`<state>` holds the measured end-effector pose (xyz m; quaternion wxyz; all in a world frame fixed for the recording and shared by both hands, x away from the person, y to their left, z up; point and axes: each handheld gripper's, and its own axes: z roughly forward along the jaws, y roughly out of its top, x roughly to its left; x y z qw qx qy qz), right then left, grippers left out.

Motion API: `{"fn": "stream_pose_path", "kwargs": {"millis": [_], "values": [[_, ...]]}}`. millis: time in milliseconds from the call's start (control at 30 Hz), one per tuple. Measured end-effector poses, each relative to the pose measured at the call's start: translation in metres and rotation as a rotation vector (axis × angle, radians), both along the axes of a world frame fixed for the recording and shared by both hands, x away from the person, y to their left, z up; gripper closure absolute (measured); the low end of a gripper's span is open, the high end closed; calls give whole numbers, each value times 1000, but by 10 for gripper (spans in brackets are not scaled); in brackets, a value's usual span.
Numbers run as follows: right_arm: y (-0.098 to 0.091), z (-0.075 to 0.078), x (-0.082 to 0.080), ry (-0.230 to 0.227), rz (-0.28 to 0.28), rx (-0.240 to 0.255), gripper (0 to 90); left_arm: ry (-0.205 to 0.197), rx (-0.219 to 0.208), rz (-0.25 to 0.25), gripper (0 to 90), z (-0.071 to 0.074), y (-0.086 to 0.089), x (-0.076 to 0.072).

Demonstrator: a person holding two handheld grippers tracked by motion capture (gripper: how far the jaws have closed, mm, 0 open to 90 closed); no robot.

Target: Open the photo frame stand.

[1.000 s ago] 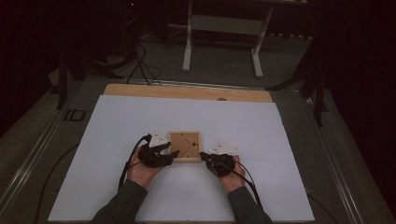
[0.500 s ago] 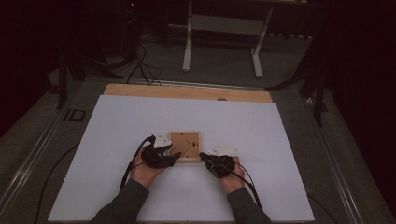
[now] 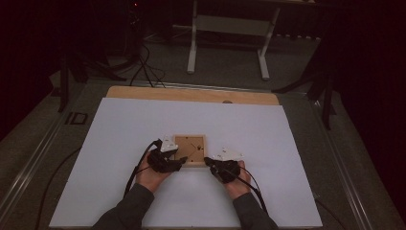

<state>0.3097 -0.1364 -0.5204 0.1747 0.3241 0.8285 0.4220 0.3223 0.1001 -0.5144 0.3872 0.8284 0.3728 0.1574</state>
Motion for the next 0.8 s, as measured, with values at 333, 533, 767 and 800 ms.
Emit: {"fn": "stream_pose_path", "kwargs": {"millis": [333, 533, 767, 800], "values": [[0, 0, -1, -7, 0, -5, 900, -9, -14, 15, 486, -4, -2, 3], [0, 0, 0, -7, 3, -4, 900, -13, -8, 14, 486, -4, -3, 4], [0, 0, 0, -10, 6, -7, 900, -6, 14, 15, 489, -3, -6, 5], [0, 0, 0, -10, 6, -7, 900, -4, 17, 14, 495, -2, -6, 5]]}}
